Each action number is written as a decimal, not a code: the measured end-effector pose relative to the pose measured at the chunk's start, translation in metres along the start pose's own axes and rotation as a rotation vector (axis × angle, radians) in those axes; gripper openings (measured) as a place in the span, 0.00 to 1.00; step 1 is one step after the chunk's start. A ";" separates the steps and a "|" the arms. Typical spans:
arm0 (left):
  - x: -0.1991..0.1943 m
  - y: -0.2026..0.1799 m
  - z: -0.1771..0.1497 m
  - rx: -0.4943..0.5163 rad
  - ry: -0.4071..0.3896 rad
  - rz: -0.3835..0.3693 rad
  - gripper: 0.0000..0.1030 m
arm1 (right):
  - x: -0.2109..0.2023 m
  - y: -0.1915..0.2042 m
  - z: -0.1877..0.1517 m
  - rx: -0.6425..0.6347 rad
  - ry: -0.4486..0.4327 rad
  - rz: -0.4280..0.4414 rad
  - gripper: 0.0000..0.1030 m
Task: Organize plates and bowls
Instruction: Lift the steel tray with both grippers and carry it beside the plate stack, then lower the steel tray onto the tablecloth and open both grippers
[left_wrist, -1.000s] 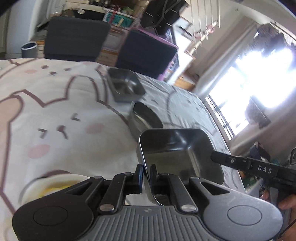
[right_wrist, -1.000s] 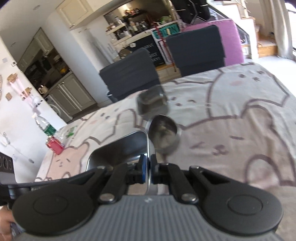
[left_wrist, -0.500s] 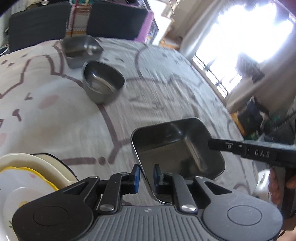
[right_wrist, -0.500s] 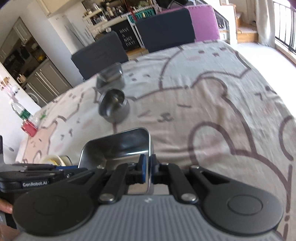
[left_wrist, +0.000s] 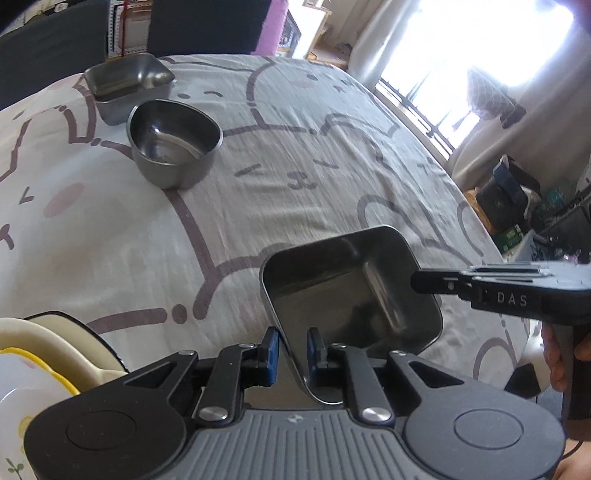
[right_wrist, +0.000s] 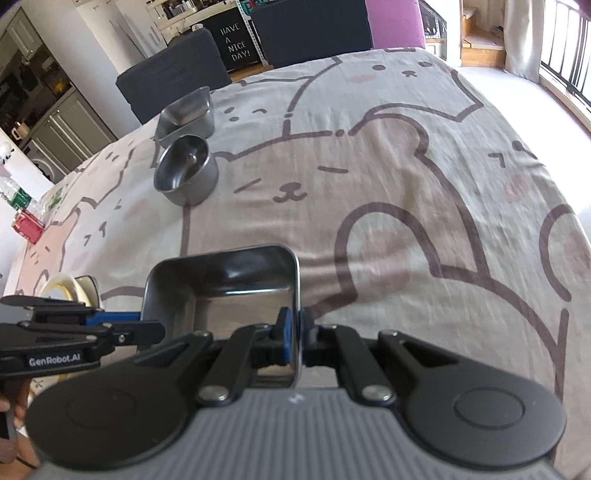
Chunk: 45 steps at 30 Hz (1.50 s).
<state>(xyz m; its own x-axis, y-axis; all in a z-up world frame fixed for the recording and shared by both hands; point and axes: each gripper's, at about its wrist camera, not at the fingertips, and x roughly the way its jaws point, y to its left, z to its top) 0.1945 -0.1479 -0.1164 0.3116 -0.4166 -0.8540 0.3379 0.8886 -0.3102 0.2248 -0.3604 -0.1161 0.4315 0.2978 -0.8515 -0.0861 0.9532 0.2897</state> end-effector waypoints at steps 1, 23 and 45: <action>0.002 -0.001 0.000 0.005 0.007 0.000 0.17 | 0.001 -0.001 0.000 -0.001 0.004 -0.004 0.06; 0.007 -0.002 -0.001 0.029 0.019 -0.011 0.21 | 0.007 -0.002 0.000 -0.027 0.047 -0.014 0.13; -0.005 -0.008 0.001 0.089 0.006 -0.006 0.46 | -0.007 -0.003 -0.008 -0.074 0.057 0.002 0.51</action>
<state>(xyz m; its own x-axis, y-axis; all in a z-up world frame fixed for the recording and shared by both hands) 0.1915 -0.1529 -0.1094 0.3039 -0.4206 -0.8549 0.4171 0.8654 -0.2775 0.2151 -0.3649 -0.1148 0.3793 0.3004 -0.8751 -0.1537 0.9532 0.2605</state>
